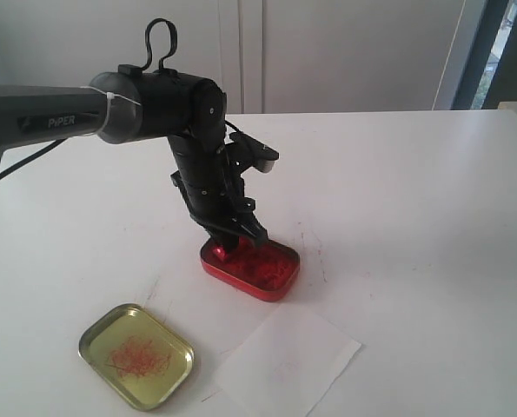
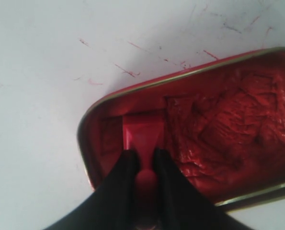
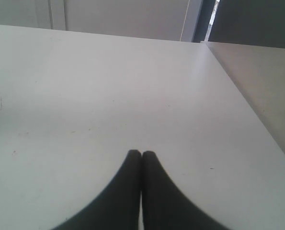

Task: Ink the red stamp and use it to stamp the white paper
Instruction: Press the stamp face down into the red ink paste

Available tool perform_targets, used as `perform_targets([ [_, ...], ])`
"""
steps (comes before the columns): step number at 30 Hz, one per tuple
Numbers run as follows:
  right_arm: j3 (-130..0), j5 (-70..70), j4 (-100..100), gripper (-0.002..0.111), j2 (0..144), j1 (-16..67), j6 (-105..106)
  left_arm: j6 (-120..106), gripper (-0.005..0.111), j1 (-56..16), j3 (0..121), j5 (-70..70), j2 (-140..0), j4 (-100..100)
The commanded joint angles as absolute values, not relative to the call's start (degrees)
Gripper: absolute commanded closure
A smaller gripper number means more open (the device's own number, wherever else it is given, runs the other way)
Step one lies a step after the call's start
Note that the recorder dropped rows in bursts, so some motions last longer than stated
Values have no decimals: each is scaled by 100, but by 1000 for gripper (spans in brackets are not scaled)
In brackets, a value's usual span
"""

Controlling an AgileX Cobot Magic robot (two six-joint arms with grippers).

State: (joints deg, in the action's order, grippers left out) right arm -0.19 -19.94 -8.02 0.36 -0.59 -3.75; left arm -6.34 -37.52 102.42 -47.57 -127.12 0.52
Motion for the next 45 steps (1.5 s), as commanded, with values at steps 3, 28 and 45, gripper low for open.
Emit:
perform_targets([
  [3, 0, -1961, -848, 108, 0, -44, -372, -607, 107, -3778, 10012, -4979, -13202, 0],
  [28, 0, -1961, -848, 108, 0, -44, -372, -607, 107, -3778, 10012, -4866, -12575, -45],
  [45, 0, -1961, -848, 108, 0, -44, -372, -607, 107, -3778, 10012, -4915, -12391, -45],
])
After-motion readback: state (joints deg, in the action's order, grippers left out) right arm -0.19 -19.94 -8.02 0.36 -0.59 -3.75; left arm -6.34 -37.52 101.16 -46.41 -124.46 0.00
